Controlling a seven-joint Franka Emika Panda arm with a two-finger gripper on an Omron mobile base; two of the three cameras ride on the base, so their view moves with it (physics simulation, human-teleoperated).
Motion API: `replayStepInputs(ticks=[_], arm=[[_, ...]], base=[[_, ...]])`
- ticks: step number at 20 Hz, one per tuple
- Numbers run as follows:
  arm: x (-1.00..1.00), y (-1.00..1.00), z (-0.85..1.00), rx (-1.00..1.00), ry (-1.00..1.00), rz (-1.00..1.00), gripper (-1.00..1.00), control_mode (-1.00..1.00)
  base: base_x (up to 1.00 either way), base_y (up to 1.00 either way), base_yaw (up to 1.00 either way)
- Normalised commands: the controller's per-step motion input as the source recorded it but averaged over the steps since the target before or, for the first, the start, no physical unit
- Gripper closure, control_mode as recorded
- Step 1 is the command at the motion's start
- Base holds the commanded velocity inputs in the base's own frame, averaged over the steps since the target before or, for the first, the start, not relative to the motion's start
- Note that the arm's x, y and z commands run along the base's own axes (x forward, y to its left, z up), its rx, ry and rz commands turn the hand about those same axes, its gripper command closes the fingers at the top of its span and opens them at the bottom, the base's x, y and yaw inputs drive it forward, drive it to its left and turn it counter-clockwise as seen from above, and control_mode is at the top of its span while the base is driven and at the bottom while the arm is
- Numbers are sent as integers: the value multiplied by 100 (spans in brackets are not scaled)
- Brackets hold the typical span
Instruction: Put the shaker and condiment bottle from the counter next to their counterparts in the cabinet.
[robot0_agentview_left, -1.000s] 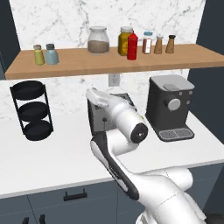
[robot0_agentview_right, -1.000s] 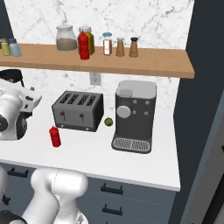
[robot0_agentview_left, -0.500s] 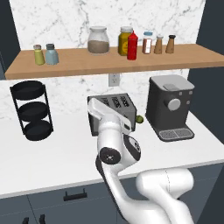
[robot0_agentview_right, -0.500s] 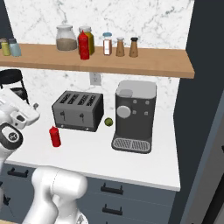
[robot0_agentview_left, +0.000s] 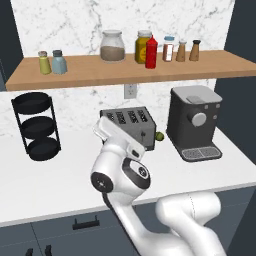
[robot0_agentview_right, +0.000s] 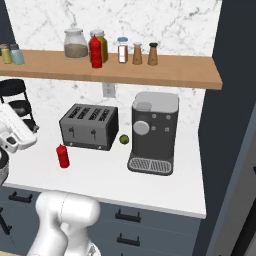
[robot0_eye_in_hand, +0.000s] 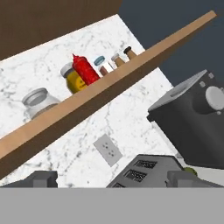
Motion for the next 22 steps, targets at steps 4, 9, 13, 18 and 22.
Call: replayStepInputs(ticks=[4,9,13,18,22], arm=[[2,0,-14,1,15,-4,-100,-100],[7,0,-20,4,29,-8,-100,-100],[1,0,-41,1,25,-7,-100,-100],[2,0,-68,0,20,-6,-100,-100],[1,0,-68,0,11,-4,-100,-100]], base=[[0,0,0],[0,0,0],[0,0,0],[0,0,0],[0,0,0]])
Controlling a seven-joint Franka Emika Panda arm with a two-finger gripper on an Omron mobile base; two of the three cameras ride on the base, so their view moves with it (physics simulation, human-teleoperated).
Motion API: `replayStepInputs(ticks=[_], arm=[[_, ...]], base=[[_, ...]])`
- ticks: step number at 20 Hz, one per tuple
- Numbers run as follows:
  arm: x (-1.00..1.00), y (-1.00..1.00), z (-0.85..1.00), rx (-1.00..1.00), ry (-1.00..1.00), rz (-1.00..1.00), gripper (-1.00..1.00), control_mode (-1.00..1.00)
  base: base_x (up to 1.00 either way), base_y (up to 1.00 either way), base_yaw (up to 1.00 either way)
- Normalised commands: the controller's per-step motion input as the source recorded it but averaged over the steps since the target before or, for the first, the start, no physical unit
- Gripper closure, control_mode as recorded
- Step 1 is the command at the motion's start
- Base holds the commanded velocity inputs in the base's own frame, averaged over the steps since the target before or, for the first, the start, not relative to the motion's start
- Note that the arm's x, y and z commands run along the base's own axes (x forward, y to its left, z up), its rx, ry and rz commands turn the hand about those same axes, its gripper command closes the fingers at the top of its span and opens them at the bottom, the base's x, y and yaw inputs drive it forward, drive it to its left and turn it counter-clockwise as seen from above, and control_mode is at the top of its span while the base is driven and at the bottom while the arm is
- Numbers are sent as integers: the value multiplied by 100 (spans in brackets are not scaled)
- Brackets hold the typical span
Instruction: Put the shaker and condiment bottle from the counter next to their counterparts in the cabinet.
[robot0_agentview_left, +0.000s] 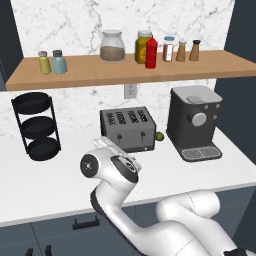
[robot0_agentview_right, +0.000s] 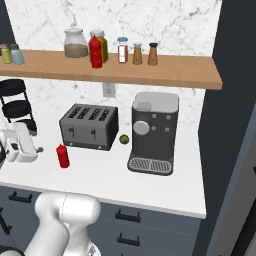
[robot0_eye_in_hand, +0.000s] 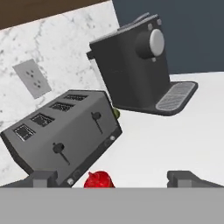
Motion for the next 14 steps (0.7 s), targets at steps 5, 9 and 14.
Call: replayStepInputs(ticks=[5,9,14], arm=[[4,0,-58,0,9,-1,-100,-100],[11,0,-54,0,18,0,-100,-100],[17,1,-42,-4,19,0,-100,-100]], base=[[0,0,0],[0,0,0],[0,0,0]])
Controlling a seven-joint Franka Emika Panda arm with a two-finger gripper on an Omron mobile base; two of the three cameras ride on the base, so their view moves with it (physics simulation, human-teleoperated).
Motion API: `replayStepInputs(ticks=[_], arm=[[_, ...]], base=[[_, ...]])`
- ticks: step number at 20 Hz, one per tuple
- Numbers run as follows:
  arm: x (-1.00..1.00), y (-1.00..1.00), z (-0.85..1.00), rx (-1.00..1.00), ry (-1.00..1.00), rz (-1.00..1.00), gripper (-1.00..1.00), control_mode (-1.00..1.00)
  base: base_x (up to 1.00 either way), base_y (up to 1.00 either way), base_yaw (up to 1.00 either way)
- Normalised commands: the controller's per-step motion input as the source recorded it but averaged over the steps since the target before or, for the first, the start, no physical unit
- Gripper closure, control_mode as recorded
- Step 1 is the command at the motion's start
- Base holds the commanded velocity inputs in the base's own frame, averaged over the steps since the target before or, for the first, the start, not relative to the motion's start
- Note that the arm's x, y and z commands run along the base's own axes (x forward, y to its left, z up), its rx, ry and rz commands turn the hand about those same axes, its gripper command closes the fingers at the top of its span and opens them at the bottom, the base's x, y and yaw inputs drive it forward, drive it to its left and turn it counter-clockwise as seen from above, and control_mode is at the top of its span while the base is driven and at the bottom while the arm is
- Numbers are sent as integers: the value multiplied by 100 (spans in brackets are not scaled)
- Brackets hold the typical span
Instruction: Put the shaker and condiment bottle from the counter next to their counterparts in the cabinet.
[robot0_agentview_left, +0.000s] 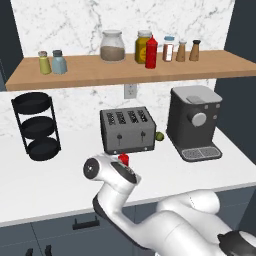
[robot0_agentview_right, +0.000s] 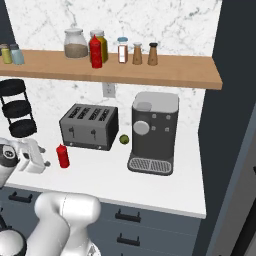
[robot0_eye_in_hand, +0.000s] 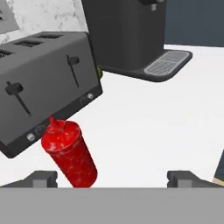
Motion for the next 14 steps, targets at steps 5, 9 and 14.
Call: replayStepInputs(ticks=[5,9,14], arm=[[10,23,-35,-16,4,0,-100,-100],[2,3,-36,-13,0,0,-100,-100],[20,7,-13,-7,7,0,-100,-100]], base=[[0,0,0],[0,0,0],[0,0,0]])
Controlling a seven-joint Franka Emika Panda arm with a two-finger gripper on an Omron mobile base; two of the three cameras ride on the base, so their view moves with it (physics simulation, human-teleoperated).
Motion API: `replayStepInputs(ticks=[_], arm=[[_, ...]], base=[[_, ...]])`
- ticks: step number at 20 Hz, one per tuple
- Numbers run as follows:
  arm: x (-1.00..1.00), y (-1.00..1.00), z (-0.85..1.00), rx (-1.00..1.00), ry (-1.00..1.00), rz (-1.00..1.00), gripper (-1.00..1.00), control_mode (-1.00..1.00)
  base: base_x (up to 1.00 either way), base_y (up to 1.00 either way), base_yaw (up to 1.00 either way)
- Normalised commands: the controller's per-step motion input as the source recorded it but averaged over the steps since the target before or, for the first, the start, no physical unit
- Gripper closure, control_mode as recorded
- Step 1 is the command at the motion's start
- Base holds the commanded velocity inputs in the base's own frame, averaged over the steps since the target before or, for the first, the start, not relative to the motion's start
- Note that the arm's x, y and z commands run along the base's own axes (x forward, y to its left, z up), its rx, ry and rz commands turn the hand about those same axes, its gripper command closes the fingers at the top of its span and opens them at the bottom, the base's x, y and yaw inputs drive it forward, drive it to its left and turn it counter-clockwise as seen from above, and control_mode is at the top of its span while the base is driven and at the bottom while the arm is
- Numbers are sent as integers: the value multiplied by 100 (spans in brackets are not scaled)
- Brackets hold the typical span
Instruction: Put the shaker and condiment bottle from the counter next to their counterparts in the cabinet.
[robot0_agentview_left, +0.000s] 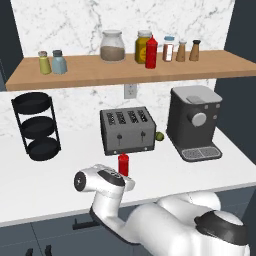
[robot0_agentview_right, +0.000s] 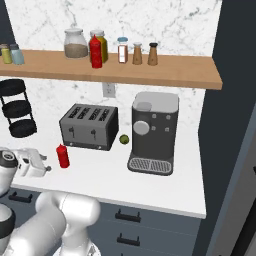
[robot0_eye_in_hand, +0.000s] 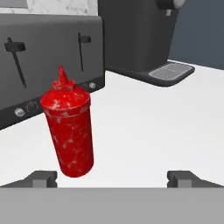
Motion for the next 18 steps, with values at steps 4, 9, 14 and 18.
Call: replayStepInputs(ticks=[4,9,14,18], arm=[[28,0,0,-2,0,0,-100,-100],[23,0,-4,-2,0,0,-100,-100],[15,0,-11,-1,0,0,-100,-100],[7,0,0,0,0,0,-100,-100]], base=[[0,0,0],[0,0,0],[0,0,0],[0,0,0]])
